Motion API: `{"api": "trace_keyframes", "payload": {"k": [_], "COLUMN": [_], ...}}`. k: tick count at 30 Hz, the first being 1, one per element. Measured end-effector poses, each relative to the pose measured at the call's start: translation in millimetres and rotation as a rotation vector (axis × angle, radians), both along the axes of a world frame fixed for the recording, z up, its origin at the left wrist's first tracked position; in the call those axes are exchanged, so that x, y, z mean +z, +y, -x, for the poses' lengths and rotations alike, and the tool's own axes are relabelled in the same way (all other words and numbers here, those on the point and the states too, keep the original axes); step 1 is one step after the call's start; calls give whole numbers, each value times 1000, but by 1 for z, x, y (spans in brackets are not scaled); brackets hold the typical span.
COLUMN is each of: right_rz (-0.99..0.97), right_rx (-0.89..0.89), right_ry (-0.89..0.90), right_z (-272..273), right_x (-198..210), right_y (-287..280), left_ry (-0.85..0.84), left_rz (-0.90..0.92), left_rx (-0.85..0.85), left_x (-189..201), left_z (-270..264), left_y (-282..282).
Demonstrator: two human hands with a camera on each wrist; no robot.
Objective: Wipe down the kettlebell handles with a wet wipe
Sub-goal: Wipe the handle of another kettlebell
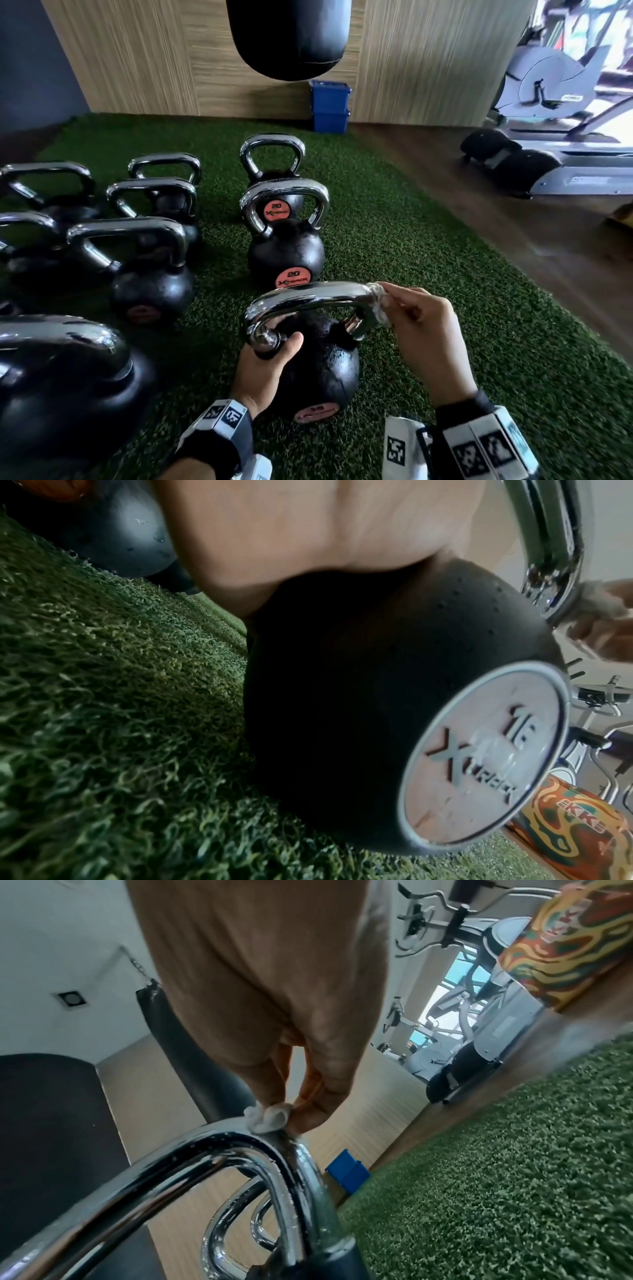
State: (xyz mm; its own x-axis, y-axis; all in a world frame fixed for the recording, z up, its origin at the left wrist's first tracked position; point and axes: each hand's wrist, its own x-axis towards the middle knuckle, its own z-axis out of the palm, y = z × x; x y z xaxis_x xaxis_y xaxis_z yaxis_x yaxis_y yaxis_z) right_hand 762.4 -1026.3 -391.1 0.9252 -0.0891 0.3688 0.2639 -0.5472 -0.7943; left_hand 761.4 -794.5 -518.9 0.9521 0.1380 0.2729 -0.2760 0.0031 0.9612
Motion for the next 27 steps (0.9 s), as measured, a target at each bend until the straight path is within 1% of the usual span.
{"api": "trace_keyframes", "payload": {"k": [2,4,6,9,11,12,13,14,16,18,19,20,21,22,24,25,26,27], "right_rz": [-58,-175,-382,-700,-856,-875,-841,-767,-607,-478,-428,-397,-384,-373,-341,-310,-261,-205], "right_rx": [-21,-20,18,111,162,150,122,94,60,54,76,124,189,257,357,381,388,383], "right_ry": [-16,6,128,376,442,449,447,442,430,417,422,430,437,434,380,325,259,195], "right_z": [1,2,2,6,9,9,9,10,14,21,26,30,34,38,44,46,47,49], "right_x": [-8,-19,-32,-51,-58,-60,-59,-58,-53,-48,-44,-40,-35,-29,-16,-9,-3,4], "right_y": [2,3,3,4,8,8,8,7,2,-1,-1,-1,0,2,10,15,19,24], "left_ry": [16,78,150,221,290,348,430,526,676,717,700,663,627,590,564,576,588,591], "left_rz": [-3,-24,-71,-121,-181,-247,-336,-448,-761,-1079,-1190,-1236,-1200,-1031,-495,-278,-133,-36], "left_rx": [29,66,106,113,122,129,135,127,72,52,64,78,47,-21,-170,-218,-260,-300], "left_x": [0,2,6,17,27,32,38,45,59,75,82,88,94,99,111,119,124,128], "left_z": [2,4,7,12,17,20,23,27,34,43,47,50,51,52,52,52,52,52], "left_y": [0,0,-1,-1,0,1,2,4,8,13,15,17,19,20,17,13,9,6]}}
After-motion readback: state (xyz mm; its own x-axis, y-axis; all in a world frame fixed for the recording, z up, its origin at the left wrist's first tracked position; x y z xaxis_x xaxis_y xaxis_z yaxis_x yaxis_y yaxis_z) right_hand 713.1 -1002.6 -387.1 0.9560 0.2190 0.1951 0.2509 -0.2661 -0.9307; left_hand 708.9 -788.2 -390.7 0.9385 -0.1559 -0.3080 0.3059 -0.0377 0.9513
